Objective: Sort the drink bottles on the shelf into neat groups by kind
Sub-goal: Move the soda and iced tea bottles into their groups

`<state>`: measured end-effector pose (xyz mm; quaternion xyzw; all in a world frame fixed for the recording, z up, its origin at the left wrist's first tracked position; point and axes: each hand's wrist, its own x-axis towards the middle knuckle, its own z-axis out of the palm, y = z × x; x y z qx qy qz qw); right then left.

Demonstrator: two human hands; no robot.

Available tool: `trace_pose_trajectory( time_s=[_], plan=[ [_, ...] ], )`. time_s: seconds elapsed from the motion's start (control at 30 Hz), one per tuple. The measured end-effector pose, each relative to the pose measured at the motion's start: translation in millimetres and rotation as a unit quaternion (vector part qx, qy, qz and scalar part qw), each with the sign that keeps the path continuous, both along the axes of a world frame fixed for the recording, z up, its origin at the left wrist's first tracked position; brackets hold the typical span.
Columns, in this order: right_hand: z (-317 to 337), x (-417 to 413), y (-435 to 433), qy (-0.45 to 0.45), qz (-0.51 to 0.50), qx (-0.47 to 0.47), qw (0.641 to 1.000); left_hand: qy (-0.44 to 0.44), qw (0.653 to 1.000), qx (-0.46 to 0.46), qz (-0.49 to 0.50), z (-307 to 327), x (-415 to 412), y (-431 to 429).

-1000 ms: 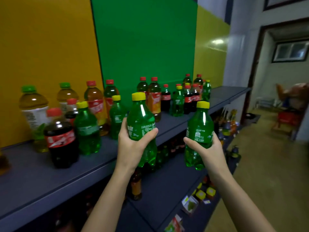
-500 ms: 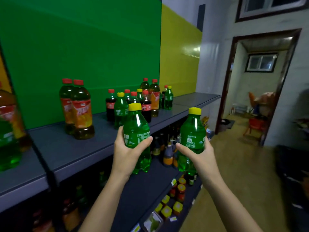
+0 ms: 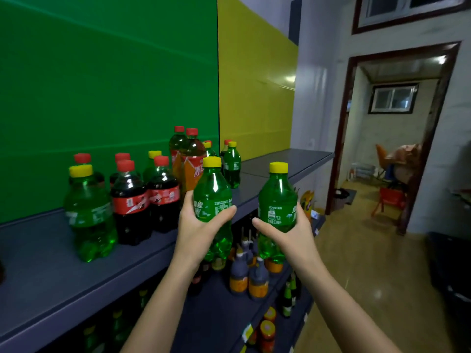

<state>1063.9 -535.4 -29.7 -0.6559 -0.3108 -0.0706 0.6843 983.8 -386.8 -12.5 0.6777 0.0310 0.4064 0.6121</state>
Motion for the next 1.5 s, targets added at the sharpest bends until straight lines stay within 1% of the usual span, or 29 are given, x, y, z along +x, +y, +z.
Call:
trace_pose_trajectory(
  time_s=[0.3, 0.4, 0.53, 0.67, 0.77, 0.9, 1.0, 1.1, 1.27, 1.37, 1.43, 1.5],
  plan=[
    [17, 134, 42, -0.005, 0.052, 0.006, 0.999, -0.007, 0.998, 0.017, 0.061, 12, 133, 29],
    [15, 172, 55, -0.005, 0.075, 0.006, 0.997, 0.000, 0.995, 0.019, 0.096, 8, 165, 37],
    [10, 223, 72, -0.007, 0.134, -0.009, 0.991, 0.017, 0.986, 0.026, 0.166, 0, 203, 45],
    [3, 278, 92, -0.010, 0.207, -0.029, 0.978, 0.033, 0.968, 0.024, 0.249, -7, 238, 52],
    [-1, 309, 106, -0.019, 0.259, -0.047, 0.965, 0.027, 0.950, 0.017, 0.310, -11, 259, 52],
    [-5, 335, 123, -0.021, 0.334, -0.060, 0.940, 0.036, 0.923, 0.015, 0.383, -16, 280, 55],
    [-9, 345, 135, -0.026, 0.364, -0.068, 0.929, 0.057, 0.897, 0.024, 0.438, -22, 290, 58],
    [-12, 346, 143, -0.025, 0.367, -0.081, 0.926, 0.086, 0.882, 0.040, 0.462, -25, 292, 61],
    [-14, 346, 150, -0.068, 0.344, -0.113, 0.930, 0.127, 0.867, 0.083, 0.475, -27, 293, 60],
    [-14, 346, 150, -0.090, 0.324, -0.123, 0.934, 0.144, 0.865, 0.087, 0.473, -29, 292, 59],
    [-14, 348, 148, -0.107, 0.296, -0.109, 0.943, 0.168, 0.858, 0.101, 0.475, -29, 288, 54],
    [-14, 348, 144, -0.117, 0.256, -0.052, 0.958, 0.174, 0.837, 0.123, 0.505, -30, 279, 43]
  ],
)
